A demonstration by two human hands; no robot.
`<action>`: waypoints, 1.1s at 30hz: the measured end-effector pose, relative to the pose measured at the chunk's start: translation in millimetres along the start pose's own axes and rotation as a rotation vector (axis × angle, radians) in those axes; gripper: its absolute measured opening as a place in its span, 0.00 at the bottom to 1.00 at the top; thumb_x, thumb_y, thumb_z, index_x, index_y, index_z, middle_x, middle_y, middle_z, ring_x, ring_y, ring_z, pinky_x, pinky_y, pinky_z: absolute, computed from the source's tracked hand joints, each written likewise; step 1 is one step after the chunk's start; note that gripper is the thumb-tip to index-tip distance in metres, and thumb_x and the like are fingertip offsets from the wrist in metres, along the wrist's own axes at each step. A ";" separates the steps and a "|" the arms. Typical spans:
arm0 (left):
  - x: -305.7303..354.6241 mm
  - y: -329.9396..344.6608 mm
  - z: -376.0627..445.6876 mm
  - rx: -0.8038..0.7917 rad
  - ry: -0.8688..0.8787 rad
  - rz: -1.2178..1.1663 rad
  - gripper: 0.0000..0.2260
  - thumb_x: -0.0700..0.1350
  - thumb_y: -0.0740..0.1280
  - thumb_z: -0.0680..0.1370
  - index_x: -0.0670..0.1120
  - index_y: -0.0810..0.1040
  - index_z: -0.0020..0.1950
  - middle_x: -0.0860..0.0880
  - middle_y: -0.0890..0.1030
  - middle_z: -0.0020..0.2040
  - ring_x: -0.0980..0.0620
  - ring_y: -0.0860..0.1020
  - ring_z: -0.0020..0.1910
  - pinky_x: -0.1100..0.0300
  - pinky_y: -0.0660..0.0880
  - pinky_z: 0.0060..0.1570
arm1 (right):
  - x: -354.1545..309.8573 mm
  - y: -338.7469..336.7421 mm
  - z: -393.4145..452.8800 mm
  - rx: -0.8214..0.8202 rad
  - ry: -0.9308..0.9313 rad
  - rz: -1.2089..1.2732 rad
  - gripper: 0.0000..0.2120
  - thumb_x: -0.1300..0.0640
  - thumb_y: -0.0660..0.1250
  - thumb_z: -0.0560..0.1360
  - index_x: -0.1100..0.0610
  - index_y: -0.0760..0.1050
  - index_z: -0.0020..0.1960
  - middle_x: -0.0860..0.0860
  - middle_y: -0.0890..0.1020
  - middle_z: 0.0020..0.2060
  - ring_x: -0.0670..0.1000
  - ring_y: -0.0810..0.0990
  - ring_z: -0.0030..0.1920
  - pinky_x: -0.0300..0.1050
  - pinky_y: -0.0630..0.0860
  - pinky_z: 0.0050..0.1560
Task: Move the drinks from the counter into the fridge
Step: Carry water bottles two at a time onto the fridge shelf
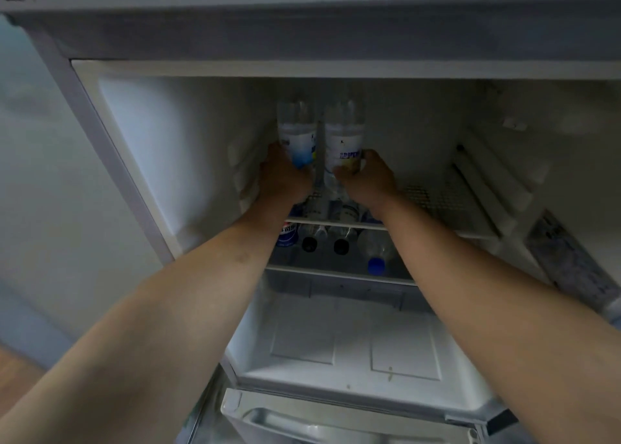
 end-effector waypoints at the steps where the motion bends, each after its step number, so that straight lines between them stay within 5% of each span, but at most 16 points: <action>1: -0.2 2.2 -0.7 0.017 -0.032 -0.058 0.29 0.49 0.71 0.76 0.43 0.63 0.72 0.42 0.74 0.68 0.42 0.76 0.64 0.49 0.76 0.62 | 2.3 3.3 -0.5 0.009 0.016 0.042 0.27 0.44 0.72 0.72 0.53 0.70 0.66 0.54 0.80 0.60 0.56 0.81 0.57 0.56 0.81 0.56; 6: -1.4 14.4 5.4 0.012 -0.071 -0.256 0.29 0.43 0.70 0.77 0.44 0.62 0.75 0.44 0.75 0.69 0.46 0.76 0.65 0.58 0.73 0.62 | -3.1 23.5 13.0 -0.018 0.072 0.115 0.27 0.45 0.71 0.75 0.54 0.66 0.68 0.56 0.78 0.62 0.58 0.80 0.57 0.59 0.81 0.55; 12: 1.1 19.9 33.6 -0.085 -0.210 -0.316 0.34 0.38 0.73 0.75 0.43 0.61 0.77 0.42 0.71 0.72 0.43 0.73 0.68 0.48 0.72 0.68 | -10.9 39.3 41.3 -0.047 0.090 0.088 0.25 0.53 0.67 0.78 0.56 0.64 0.72 0.58 0.76 0.65 0.59 0.76 0.63 0.55 0.75 0.64; 19: -0.2 26.3 52.7 -0.119 -0.211 -0.245 0.20 0.42 0.68 0.79 0.45 0.71 0.71 0.41 0.77 0.67 0.41 0.77 0.62 0.44 0.76 0.62 | -17.4 54.1 63.9 -0.115 0.059 0.041 0.28 0.56 0.66 0.80 0.58 0.60 0.77 0.58 0.72 0.71 0.58 0.73 0.67 0.51 0.69 0.71; 24: -6.3 33.2 63.0 -0.120 -0.212 -0.260 0.23 0.44 0.68 0.80 0.45 0.70 0.74 0.41 0.75 0.68 0.39 0.76 0.63 0.44 0.75 0.64 | -14.7 57.4 75.3 -0.096 0.039 0.092 0.27 0.57 0.64 0.81 0.57 0.60 0.78 0.57 0.72 0.70 0.57 0.73 0.67 0.44 0.69 0.65; 29: -7.6 39.5 60.5 -0.176 -0.179 -0.146 0.20 0.39 0.61 0.83 0.34 0.65 0.73 0.34 0.71 0.70 0.37 0.72 0.67 0.48 0.70 0.69 | -8.2 58.2 76.8 -0.068 0.057 0.132 0.26 0.59 0.65 0.81 0.59 0.61 0.76 0.59 0.73 0.69 0.56 0.75 0.64 0.43 0.70 0.61; 33: -2.1 33.8 54.9 -0.135 -0.190 -0.258 0.25 0.42 0.66 0.81 0.42 0.63 0.77 0.40 0.70 0.72 0.40 0.72 0.68 0.46 0.70 0.69 | -9.6 53.6 72.9 -0.076 0.045 0.081 0.28 0.60 0.68 0.79 0.62 0.61 0.75 0.60 0.73 0.69 0.58 0.74 0.66 0.42 0.69 0.61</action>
Point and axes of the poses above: each hand's wrist, its own z-axis towards the middle knuckle, its own y-axis out of the palm, x = y × z, the point moved 5 cm from there along z, towards the middle knuckle
